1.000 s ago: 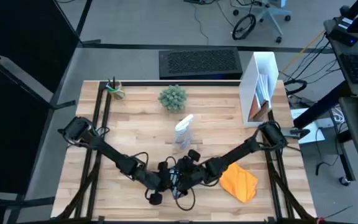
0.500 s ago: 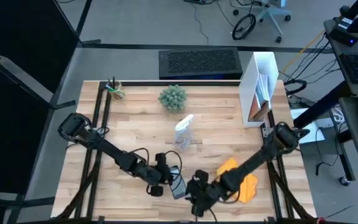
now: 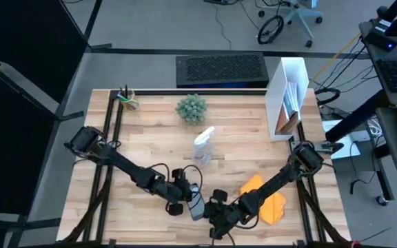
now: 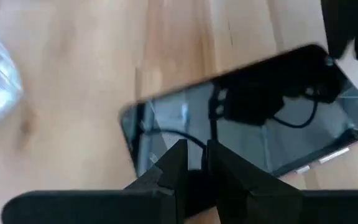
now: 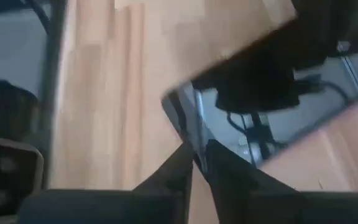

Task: Apply microfiber cloth
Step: Wipe the front of the pink phone with the orange microfiber cloth

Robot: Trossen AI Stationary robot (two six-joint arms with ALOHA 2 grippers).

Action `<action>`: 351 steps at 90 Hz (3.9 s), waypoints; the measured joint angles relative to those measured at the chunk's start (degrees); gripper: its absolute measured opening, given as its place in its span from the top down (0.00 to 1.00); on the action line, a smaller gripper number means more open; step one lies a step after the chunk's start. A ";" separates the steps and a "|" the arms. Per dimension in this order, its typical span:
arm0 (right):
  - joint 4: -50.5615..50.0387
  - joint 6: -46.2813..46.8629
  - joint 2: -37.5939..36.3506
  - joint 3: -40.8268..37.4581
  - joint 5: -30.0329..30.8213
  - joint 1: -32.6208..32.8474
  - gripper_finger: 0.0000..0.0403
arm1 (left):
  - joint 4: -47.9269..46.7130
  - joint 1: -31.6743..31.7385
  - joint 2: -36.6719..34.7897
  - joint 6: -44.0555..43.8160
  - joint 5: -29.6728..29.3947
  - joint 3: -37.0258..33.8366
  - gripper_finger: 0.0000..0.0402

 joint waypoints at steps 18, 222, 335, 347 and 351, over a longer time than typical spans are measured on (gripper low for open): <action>-6.54 0.25 -0.34 0.29 -0.04 -0.02 1.00 | -0.83 -1.37 0.21 -2.77 0.71 0.13 0.88; -8.98 16.65 -13.84 -11.33 1.08 8.01 0.97 | 2.95 -3.88 0.43 -2.82 3.40 -0.07 0.88; 5.81 7.49 -1.92 -8.27 -5.53 2.22 0.99 | -0.77 -3.27 0.21 -3.60 0.65 0.30 0.88; 6.97 1.79 -1.80 -8.27 -6.23 -0.59 0.99 | -0.31 -3.27 0.08 -2.50 0.62 2.49 0.88; 7.39 0.07 -1.74 -8.31 -5.89 -1.51 0.99 | -0.33 -3.27 0.08 -1.55 0.62 3.20 0.88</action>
